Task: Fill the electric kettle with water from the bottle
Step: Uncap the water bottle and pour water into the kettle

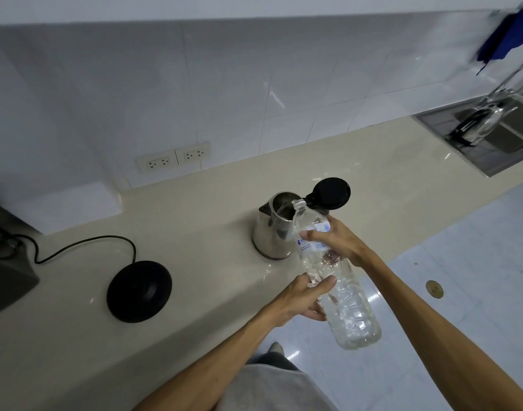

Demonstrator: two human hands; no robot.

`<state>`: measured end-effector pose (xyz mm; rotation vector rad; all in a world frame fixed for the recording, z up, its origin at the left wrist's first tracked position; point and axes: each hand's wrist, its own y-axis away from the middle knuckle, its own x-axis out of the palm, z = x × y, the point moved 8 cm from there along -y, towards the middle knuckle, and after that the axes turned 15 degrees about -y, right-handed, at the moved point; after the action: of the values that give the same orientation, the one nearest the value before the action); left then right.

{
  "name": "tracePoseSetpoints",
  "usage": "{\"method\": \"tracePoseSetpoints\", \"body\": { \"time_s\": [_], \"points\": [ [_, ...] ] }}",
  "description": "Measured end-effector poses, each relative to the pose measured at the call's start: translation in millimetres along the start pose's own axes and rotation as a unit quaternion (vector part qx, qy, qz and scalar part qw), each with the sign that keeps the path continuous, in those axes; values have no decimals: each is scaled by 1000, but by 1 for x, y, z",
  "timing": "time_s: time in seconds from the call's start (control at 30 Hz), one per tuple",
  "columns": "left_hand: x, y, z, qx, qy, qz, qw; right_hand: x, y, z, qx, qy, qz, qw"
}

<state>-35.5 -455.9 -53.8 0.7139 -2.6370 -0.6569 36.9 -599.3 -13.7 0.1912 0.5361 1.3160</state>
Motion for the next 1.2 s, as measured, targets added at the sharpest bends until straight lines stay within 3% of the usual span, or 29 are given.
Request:
{"method": "tracePoseSetpoints", "body": {
  "time_s": [1.2],
  "points": [
    [6,3,-3,14,-20,17,1000,0,9,7,-13,-27,12,999]
  ]
}}
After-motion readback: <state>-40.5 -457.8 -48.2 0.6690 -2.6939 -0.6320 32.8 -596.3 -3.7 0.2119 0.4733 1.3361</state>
